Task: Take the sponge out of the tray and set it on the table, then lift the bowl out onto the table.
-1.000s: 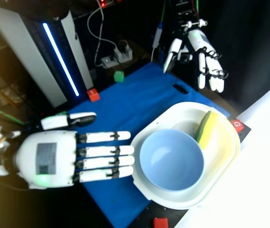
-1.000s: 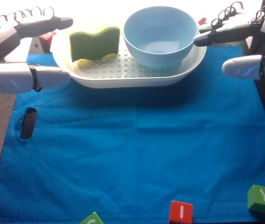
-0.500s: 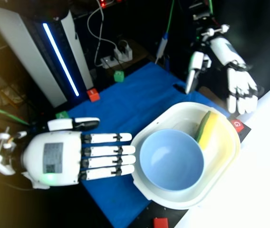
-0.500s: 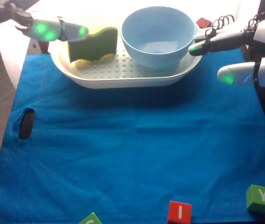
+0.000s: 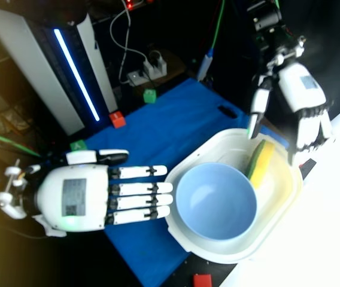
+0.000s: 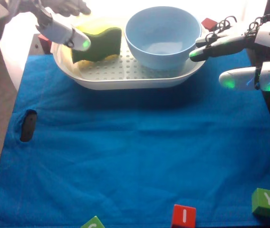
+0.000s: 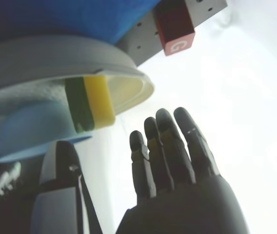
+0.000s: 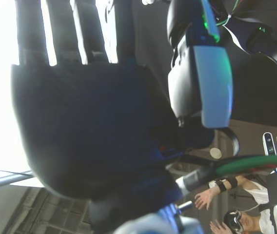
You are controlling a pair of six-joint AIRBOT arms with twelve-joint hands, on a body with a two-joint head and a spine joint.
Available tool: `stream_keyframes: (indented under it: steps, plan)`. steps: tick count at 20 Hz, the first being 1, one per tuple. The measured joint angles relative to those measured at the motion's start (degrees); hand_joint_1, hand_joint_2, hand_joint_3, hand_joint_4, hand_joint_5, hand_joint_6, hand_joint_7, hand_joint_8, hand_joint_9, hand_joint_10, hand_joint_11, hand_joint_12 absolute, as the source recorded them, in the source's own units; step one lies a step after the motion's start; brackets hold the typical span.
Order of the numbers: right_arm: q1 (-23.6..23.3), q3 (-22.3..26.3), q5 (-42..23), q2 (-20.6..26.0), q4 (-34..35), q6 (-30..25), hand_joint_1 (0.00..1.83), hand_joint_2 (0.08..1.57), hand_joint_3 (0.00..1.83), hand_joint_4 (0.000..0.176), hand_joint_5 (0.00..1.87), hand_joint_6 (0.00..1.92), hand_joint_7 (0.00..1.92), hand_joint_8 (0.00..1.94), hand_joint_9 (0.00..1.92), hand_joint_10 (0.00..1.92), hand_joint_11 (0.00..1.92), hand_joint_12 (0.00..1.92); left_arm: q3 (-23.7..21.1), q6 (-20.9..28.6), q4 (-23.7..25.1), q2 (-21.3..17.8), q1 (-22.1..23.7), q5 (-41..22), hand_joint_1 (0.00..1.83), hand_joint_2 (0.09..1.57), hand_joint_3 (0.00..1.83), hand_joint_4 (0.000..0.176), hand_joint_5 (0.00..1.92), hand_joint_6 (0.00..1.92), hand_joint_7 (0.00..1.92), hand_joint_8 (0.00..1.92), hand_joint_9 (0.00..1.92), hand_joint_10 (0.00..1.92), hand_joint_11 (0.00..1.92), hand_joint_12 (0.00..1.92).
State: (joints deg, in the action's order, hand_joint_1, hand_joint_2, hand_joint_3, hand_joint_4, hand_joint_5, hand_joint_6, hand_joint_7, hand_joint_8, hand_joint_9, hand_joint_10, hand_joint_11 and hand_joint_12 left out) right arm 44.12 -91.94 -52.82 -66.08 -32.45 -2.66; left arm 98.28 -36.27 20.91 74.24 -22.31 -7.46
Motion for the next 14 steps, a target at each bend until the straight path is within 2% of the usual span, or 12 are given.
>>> stream_keyframes:
  steps: [2,4,5,6,7,8,9,10,11,12,13,14]
  plan:
    - [0.00,0.00,0.00,-0.09,-0.02,-0.02,0.31,1.36,0.00,0.066,0.49,0.00,0.35,0.00,0.31,0.00,0.16,0.42,0.11,0.00,2.01,0.57,-0.02,1.88,0.71,0.98,0.00,0.085,0.61,0.00,0.69,0.01,0.68,0.01,0.00,1.17]
    - [0.00,0.00,-0.04,-0.09,0.00,-0.15,0.31,1.37,0.00,0.067,0.50,0.00,0.35,0.00,0.32,0.00,0.16,0.41,0.28,-0.02,2.25,0.66,0.00,2.75,0.78,1.07,0.01,0.064,0.73,0.01,0.81,0.01,0.74,0.01,0.04,1.17]
    - [0.00,0.00,-0.02,-0.09,0.00,-0.17,0.33,1.37,0.00,0.074,0.51,0.01,0.36,0.00,0.33,0.00,0.16,0.41,0.28,0.00,2.23,0.66,0.00,2.95,1.14,1.08,0.00,0.000,1.00,0.55,0.99,0.82,0.90,0.09,0.10,1.37]
    - [0.00,0.00,-0.04,-0.11,0.00,-0.22,0.33,1.37,0.00,0.091,0.51,0.01,0.36,0.00,0.32,0.00,0.16,0.41,0.28,0.02,1.90,0.66,0.00,2.93,1.25,1.09,0.00,0.000,1.13,0.47,1.03,1.05,0.87,0.52,0.17,1.49]
    - [0.00,0.00,-0.04,-0.22,0.00,-0.22,0.33,1.37,0.00,0.094,0.51,0.01,0.37,0.01,0.32,0.00,0.16,0.42,0.28,-0.07,1.73,0.72,0.00,2.60,1.26,1.08,0.00,0.000,1.14,0.47,1.04,1.08,0.78,0.89,0.21,1.57]
    - [0.00,0.00,-0.04,-0.26,0.00,-0.24,0.35,1.36,0.00,0.098,0.51,0.00,0.38,0.00,0.32,0.00,0.14,0.43,0.28,0.00,1.07,0.70,0.00,2.05,1.27,1.09,0.00,0.000,1.08,0.57,1.05,1.09,0.72,1.04,0.26,1.59]
    - [0.00,0.00,-0.02,-0.31,-0.04,-0.24,0.35,1.37,0.00,0.105,0.51,0.00,0.38,0.00,0.31,0.00,0.11,0.42,0.28,0.00,0.52,0.76,0.00,1.66,1.27,1.11,0.00,0.000,1.05,0.59,0.99,1.22,0.71,1.29,0.40,1.77]
    - [0.02,0.00,-0.02,-0.39,0.04,-0.24,0.40,1.38,0.00,0.100,0.52,0.00,0.39,0.00,0.32,0.00,0.11,0.43,0.28,0.00,0.07,0.79,0.00,1.40,1.20,1.08,0.00,0.000,1.07,0.75,0.92,1.49,0.86,1.76,0.82,1.89]
    - [0.07,0.00,-0.07,-0.48,0.07,-0.37,0.38,1.39,0.00,0.102,0.52,0.00,0.39,0.00,0.33,0.00,0.09,0.50,0.28,-0.02,-0.17,0.87,0.00,0.74,1.18,1.09,0.00,0.000,1.04,0.84,0.90,1.43,0.93,1.75,0.94,1.91]
    - [0.13,0.02,-0.04,-0.55,-0.02,-0.39,0.31,1.39,0.00,0.095,0.53,0.00,0.40,0.00,0.33,0.00,0.07,0.51,0.28,0.02,-1.03,0.87,0.00,-0.09,1.24,1.13,0.00,0.000,1.01,0.70,0.93,1.34,0.86,1.51,0.73,1.81]
    - [0.42,0.02,0.00,-0.55,0.00,-0.50,0.26,1.40,0.00,0.097,0.53,0.00,0.40,0.00,0.33,0.00,0.05,0.52,0.20,0.00,-2.62,0.79,0.00,-1.05,1.26,1.12,0.00,0.000,1.04,0.63,0.95,1.29,0.86,1.34,0.69,1.72]
    - [0.44,0.02,0.04,-0.55,-0.04,-0.57,0.25,1.41,0.00,0.102,0.53,0.00,0.40,0.00,0.32,0.00,0.03,0.57,-0.11,0.00,-3.32,0.50,-0.04,-1.75,1.25,1.12,0.00,0.000,1.02,0.69,0.97,1.22,0.87,1.08,0.64,1.58]
